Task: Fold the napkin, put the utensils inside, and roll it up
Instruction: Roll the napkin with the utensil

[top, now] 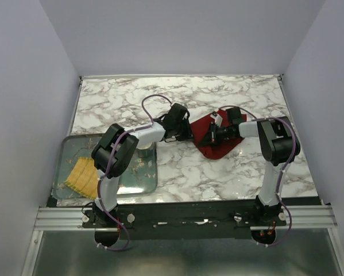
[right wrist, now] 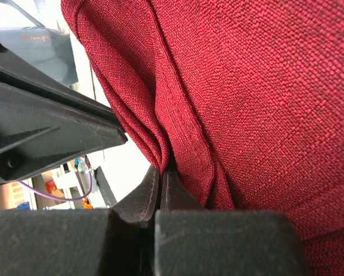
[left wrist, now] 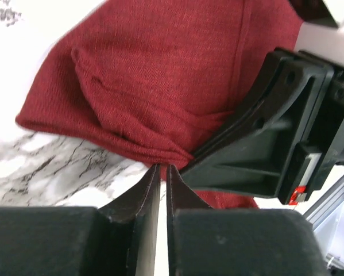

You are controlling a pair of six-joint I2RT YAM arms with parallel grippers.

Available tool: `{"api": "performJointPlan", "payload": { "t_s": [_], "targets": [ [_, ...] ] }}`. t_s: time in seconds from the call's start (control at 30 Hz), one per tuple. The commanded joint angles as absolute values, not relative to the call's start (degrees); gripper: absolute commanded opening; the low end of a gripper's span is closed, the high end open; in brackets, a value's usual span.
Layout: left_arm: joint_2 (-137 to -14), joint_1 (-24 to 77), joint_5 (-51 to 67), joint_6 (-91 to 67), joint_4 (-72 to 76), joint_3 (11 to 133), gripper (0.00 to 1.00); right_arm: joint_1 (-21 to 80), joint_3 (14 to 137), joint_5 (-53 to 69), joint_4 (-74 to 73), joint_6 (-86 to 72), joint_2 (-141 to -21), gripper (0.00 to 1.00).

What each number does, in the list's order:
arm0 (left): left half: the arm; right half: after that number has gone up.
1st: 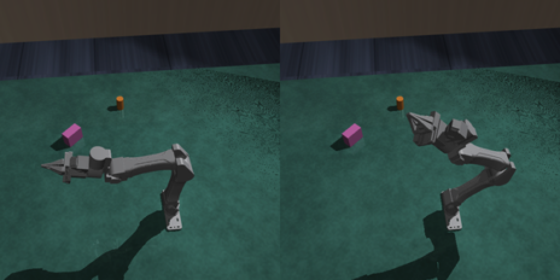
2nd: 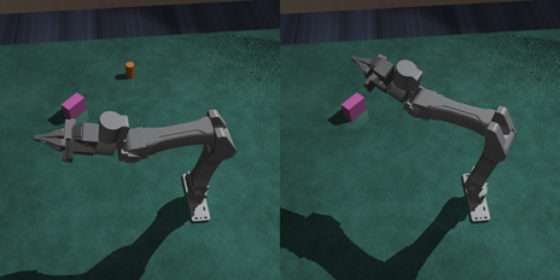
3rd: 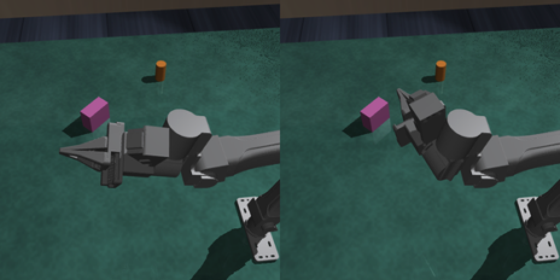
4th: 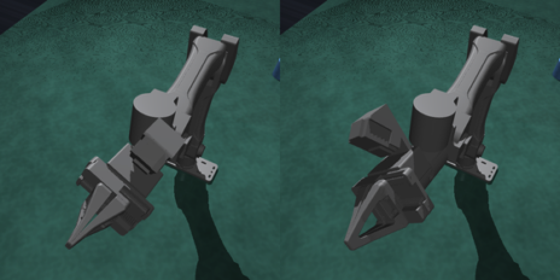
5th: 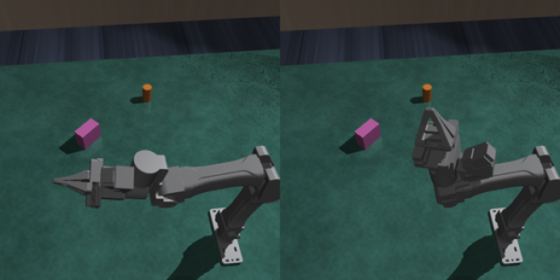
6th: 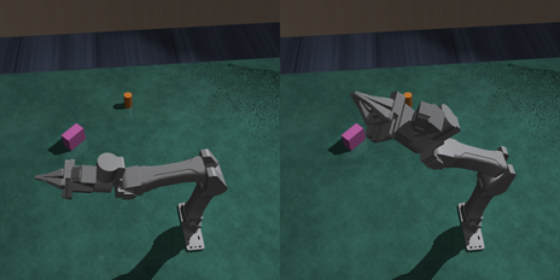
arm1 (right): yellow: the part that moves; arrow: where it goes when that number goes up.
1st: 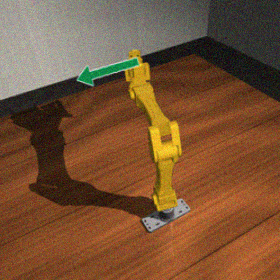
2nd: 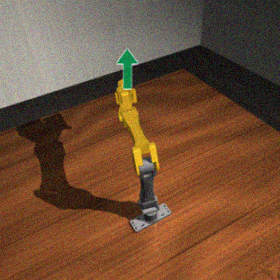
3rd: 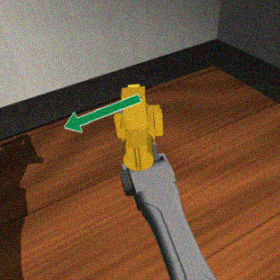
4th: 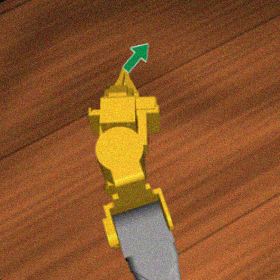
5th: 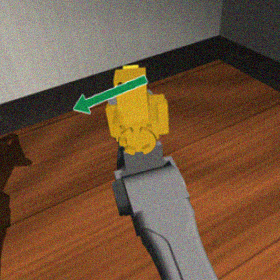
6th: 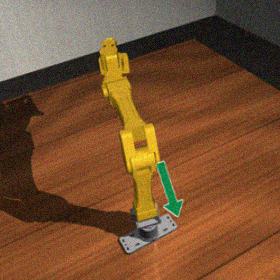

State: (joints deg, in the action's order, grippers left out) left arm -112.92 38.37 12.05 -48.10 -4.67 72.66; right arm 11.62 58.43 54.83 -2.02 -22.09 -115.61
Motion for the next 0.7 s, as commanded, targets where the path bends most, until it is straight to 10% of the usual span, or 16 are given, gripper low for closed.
{"api": "performJointPlan", "payload": {
  "t_s": [0.0,0.67],
  "targets": [
    [-115.0,37.9,12.7,-48.3,-4.4,75.7,0.15,11.0,59.2,51.9,-6.1,-19.6,-117.2,0.03],
    [-124.1,37.4,11.4,-46.8,-7.1,79.7,0.04,13.7,72.4,38.7,-27.7,-9.5,-108.2,0.35]
  ]
}}
